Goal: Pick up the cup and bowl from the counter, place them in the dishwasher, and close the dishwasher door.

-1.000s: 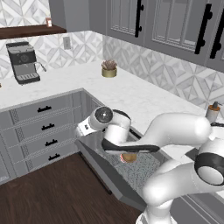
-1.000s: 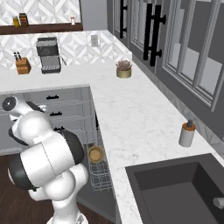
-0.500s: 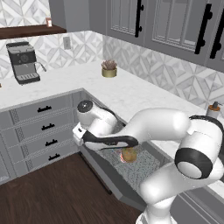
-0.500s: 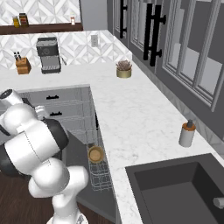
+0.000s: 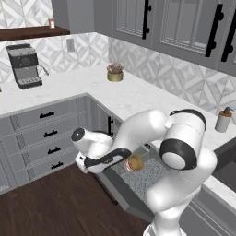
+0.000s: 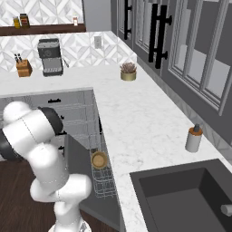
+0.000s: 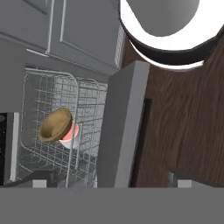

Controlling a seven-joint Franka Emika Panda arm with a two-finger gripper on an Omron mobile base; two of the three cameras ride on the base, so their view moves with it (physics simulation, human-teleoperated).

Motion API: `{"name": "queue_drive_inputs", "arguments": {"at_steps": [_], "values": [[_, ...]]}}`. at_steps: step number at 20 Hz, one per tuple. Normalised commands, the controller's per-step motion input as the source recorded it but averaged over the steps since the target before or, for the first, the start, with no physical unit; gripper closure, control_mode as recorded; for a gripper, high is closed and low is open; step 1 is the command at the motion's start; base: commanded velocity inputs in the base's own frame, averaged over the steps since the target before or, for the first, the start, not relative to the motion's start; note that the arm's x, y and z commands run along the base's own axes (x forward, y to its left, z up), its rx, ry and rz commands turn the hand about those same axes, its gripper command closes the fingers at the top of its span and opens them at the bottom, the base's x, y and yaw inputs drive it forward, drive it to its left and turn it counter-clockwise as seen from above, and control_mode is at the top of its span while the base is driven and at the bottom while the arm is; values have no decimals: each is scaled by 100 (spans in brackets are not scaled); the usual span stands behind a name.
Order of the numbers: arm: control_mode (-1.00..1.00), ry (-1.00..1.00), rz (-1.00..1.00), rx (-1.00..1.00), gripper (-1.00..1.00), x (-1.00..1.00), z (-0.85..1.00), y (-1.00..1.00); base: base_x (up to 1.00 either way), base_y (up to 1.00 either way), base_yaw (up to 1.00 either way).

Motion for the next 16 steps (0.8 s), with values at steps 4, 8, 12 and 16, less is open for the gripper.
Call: {"name": "queue_drive_inputs", "arguments": {"at_steps": [4, 8, 12, 16], "values": [[-100, 10, -2, -23, -100, 9, -83, 32, 0, 0, 0], [-100, 7, -1, -23, -100, 11, -88, 31, 0, 0, 0], [-100, 6, -7, -23, -100, 23, -65, 45, 0, 0, 0], [-100, 0, -8, -21, -100, 32, -68, 27, 0, 0, 0]]}}
